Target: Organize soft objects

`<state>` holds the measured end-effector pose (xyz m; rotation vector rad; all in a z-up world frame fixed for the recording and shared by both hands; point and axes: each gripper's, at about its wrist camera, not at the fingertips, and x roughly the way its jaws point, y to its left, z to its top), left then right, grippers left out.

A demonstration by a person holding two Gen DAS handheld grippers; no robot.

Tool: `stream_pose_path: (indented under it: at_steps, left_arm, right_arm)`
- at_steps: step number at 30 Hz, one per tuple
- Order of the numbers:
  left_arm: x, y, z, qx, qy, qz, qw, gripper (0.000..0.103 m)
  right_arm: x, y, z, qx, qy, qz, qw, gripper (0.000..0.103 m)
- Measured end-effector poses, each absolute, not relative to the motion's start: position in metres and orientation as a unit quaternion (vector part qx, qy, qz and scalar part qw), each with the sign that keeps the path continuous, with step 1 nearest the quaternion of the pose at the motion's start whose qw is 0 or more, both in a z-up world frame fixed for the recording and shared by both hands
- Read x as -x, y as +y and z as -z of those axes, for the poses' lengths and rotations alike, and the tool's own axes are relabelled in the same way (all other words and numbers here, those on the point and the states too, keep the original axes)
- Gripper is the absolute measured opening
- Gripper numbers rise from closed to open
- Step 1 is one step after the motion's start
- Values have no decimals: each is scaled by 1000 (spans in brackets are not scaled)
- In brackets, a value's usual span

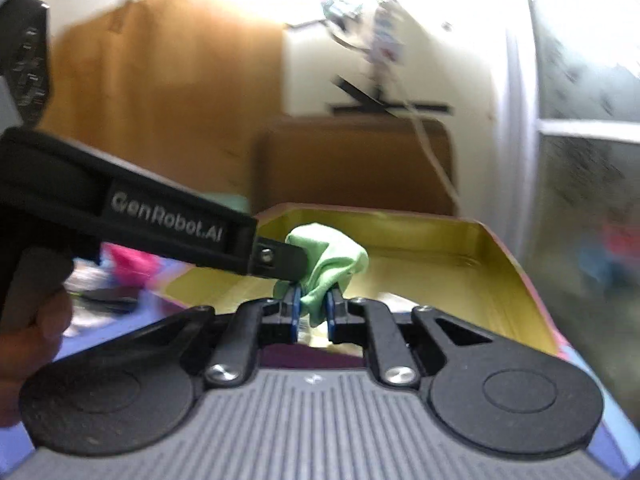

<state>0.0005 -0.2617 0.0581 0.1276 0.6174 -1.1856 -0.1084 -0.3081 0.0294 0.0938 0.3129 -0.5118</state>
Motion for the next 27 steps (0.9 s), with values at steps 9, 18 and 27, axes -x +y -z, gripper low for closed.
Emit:
stream_pose_path:
  at_steps: [9,18,27]
  left_arm:
    - [-15,-195,-55,-20,273,529,804,44]
    - [-63,-45,-23,2,266,386,883,44]
    - [-98,4,-1,65,285,333,896,44]
  right_arm:
    - [131,-336,-24,-102,101,334,931,72]
    - [53,-254,-52,-78,131,89,984,47]
    - [-86,-213,-32,-31,217,65,974,49]
